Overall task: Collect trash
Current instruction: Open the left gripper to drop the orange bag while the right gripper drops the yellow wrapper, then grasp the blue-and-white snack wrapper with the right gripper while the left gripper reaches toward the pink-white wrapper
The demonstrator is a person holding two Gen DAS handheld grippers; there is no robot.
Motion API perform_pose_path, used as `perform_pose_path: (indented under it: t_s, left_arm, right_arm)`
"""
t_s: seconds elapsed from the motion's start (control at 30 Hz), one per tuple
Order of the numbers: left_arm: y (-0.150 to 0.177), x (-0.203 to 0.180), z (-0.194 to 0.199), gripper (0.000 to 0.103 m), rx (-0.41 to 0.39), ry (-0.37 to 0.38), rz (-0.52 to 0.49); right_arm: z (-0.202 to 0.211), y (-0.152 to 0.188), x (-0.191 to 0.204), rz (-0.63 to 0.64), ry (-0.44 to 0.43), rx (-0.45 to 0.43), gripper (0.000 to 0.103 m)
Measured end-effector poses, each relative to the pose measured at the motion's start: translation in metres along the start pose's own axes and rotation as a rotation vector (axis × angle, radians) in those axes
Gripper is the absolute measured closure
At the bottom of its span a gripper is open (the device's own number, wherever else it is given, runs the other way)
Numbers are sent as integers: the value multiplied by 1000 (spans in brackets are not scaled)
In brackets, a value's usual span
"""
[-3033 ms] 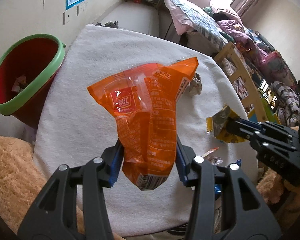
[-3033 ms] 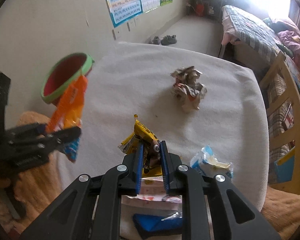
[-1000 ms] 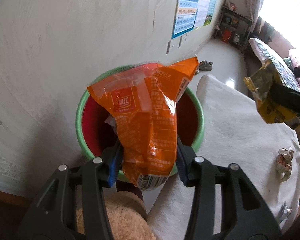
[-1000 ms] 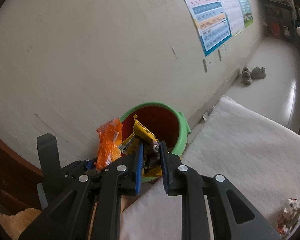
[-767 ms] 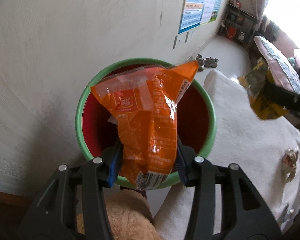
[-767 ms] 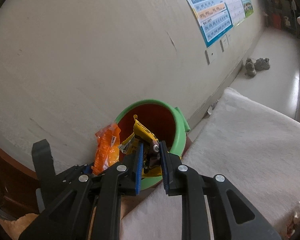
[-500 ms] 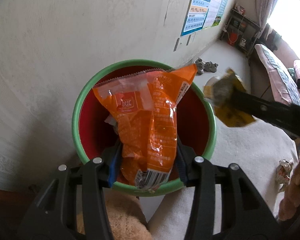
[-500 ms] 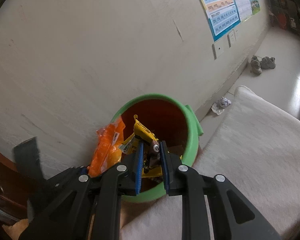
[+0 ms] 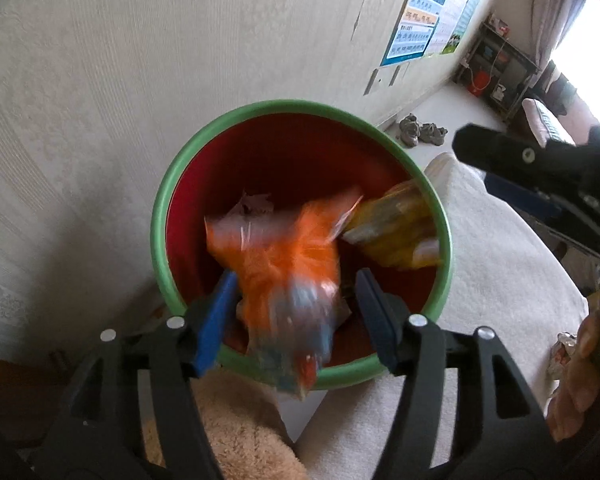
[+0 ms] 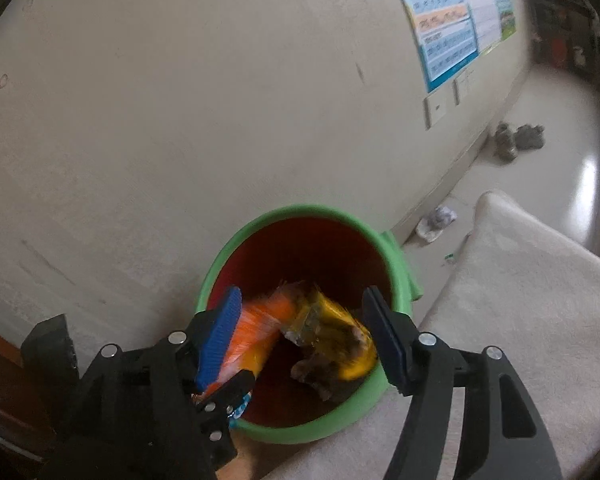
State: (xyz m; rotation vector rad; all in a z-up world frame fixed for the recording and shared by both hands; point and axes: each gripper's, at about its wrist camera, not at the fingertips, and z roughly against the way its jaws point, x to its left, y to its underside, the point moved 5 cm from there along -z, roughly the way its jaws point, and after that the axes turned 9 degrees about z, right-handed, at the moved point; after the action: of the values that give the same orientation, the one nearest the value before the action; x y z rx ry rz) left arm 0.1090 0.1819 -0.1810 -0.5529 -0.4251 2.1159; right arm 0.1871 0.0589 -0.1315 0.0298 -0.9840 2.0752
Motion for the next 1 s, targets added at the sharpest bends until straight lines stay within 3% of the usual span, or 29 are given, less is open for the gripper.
perform_pose_path:
  t_s: [0.17,0.4,0.57,0.63,0.7,0.83,1.0]
  left_arm:
    - [1,-1,0,43,-6,1,-10]
    - [9,-10,5,37,-28,14,-48]
    - [11,-17,11,30,-57,37,-75]
    - [13,-22,12,28,-59,35,-96]
    - [14,-25,12,22,-61,19,-122]
    - [17,-32,14,22,-77,18,-162]
    - [18,-36,11,22,-70,9,-177]
  right_arm:
    - [41,21,-22,-5,68,-13,41]
    - [153,89,-90,-50,258,26,40]
    - [243,141,-183,-297,445,-136,33]
    - [270,176,-234,-372,580,-191,33]
    - [283,212,-276,-478,647,-185,33]
    - [308,290,-329,-701,761,-210,33]
    - [311,331,-351,-731,848,-114,33]
